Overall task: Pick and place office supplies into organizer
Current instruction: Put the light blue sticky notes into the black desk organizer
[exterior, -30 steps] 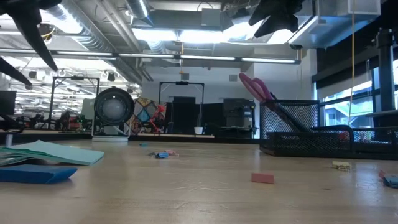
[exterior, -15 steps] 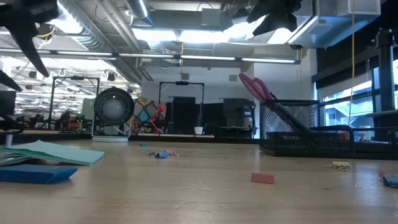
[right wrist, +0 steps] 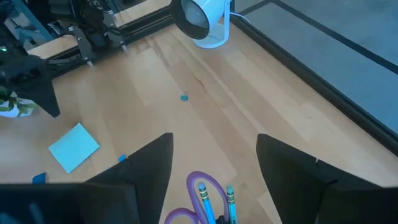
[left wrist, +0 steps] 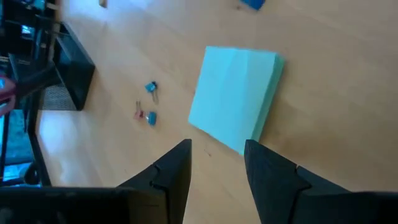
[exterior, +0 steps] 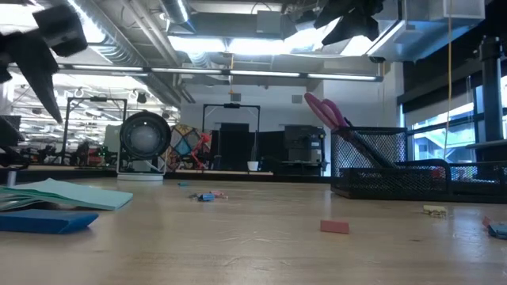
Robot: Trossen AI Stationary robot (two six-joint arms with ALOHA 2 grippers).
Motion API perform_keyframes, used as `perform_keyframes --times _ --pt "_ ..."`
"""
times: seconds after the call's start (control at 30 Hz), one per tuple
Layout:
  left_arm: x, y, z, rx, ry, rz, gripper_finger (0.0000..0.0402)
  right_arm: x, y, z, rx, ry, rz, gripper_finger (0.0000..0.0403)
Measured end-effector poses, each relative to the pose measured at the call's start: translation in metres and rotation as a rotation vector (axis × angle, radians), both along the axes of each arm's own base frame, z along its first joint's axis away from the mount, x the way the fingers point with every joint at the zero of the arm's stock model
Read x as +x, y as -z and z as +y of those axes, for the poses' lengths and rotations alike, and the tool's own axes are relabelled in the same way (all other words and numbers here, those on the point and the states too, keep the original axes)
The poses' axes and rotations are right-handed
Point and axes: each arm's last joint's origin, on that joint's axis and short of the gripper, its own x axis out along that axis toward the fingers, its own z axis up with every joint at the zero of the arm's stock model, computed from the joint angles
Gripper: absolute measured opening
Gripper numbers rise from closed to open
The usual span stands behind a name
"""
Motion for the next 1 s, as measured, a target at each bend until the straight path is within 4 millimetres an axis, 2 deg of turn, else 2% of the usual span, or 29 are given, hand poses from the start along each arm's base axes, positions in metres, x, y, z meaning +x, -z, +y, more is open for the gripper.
perform_keyframes --times 0.2,0.37,0.53,0.77,1.0 --pt "0.005 0.010 0.000 0.070 0.045 0.052 0.0143 0.000 0.000 0.000 0.017 0.012 -0.007 0.0234" --pt "0.010 0.017 -0.006 0.064 0.088 0.060 0.0143 0.000 0.000 0.000 0.017 0.013 -0.007 0.0234" --pt "0.016 0.023 -0.011 0.073 0.073 0.026 0.0143 0.000 0.000 0.000 0.017 0.012 -0.006 0.0234" --pt "0.017 0.038 -0.014 0.089 0.101 0.091 0.0143 0.000 0.000 0.000 0.017 0.012 -0.004 0.0234" --pt "0.020 0.046 -0.016 0.125 0.080 0.080 0.0143 0.000 0.001 0.000 0.017 0.012 0.001 0.0234"
